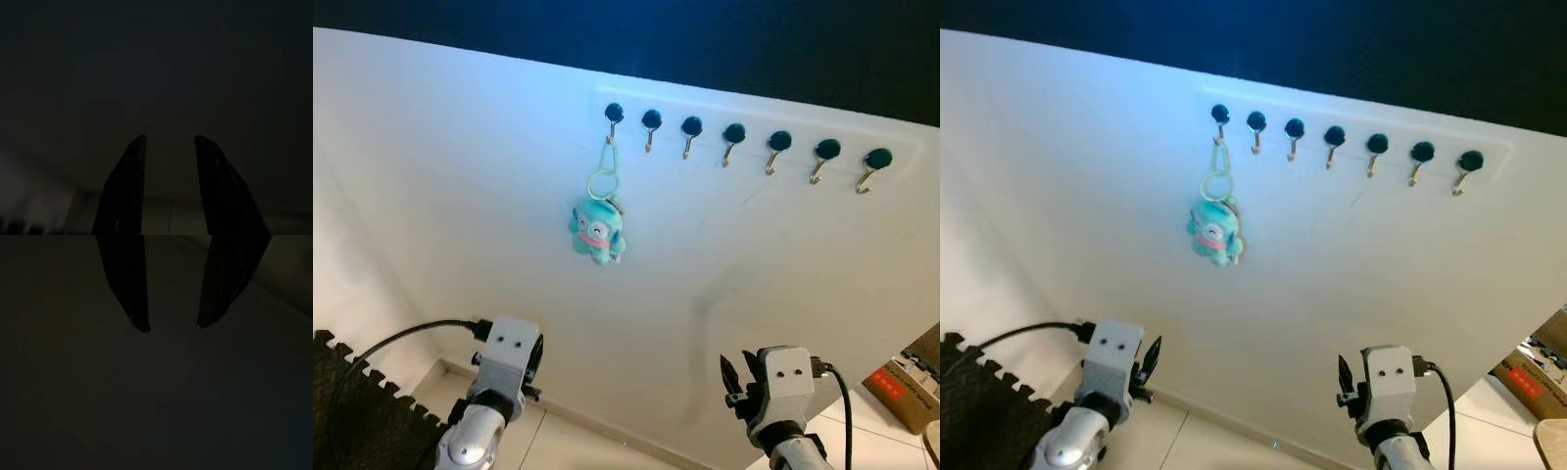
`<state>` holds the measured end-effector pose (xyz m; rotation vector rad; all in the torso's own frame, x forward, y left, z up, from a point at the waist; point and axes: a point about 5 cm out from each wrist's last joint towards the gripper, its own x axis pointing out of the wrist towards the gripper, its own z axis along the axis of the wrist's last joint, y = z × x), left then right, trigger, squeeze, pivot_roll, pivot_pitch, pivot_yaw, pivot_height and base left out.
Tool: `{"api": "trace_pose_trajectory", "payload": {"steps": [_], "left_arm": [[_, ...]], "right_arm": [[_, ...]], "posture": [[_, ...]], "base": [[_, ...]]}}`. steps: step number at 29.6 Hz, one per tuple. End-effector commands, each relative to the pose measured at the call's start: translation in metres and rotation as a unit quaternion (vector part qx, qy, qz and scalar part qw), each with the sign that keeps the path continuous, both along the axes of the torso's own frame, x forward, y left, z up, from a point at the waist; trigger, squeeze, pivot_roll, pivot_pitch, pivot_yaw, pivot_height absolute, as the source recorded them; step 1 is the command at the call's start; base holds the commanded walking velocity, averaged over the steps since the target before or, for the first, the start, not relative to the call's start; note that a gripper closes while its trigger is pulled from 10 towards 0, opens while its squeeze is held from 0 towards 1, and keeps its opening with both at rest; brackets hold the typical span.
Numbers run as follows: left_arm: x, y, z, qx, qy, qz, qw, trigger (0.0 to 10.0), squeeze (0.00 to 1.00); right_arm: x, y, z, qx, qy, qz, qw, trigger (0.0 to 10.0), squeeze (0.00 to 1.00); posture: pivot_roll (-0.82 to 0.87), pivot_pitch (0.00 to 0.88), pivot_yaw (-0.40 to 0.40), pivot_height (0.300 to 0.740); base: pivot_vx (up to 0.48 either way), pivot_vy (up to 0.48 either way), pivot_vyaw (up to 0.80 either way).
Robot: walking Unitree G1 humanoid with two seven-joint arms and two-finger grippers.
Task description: Hang keys on a hook
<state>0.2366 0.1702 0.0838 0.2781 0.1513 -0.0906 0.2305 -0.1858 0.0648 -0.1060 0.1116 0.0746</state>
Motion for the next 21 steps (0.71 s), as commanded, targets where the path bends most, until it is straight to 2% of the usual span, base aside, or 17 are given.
{"api": "trace_pose_trajectory", "payload": {"steps": [1, 5, 12, 21], "left_arm": [[-0.007, 0.005, -0.012, 0.012, 0.009, 0.013, 1.0, 10.0, 0.0], [-0.014, 0.008, -0.024, 0.012, 0.026, 0.031, 0.999, 10.0, 0.0], [-0.001, 0.004, -0.012, -0.006, -0.007, 0.041, 0.999, 10.0, 0.0], [0.003, 0.003, -0.009, -0.009, -0.019, 0.04, 0.999, 10.0, 0.0]], "right_arm": [[-0.006, -0.011, -0.01, -0.009, 0.017, -0.015, 1.0, 10.0, 0.0], [-0.003, -0.018, -0.01, -0.022, 0.014, -0.017, 1.0, 10.0, 0.0], [0.008, -0.007, 0.003, -0.002, -0.022, -0.008, 1.0, 10.0, 0.0], [0.009, -0.006, 0.0, 0.004, -0.024, -0.01, 1.0, 10.0, 0.0]], "posture": [[0.06, 0.141, -0.033, 0.74], [0.06, 0.137, -0.037, 0.74], [0.06, 0.135, -0.04, 0.74], [0.07, 0.131, -0.039, 0.74]], "base": [[0.0, 0.0, 0.0], [0.0, 0.0, 0.0], [0.0, 0.0, 0.0], [0.0, 0.0, 0.0]]}}
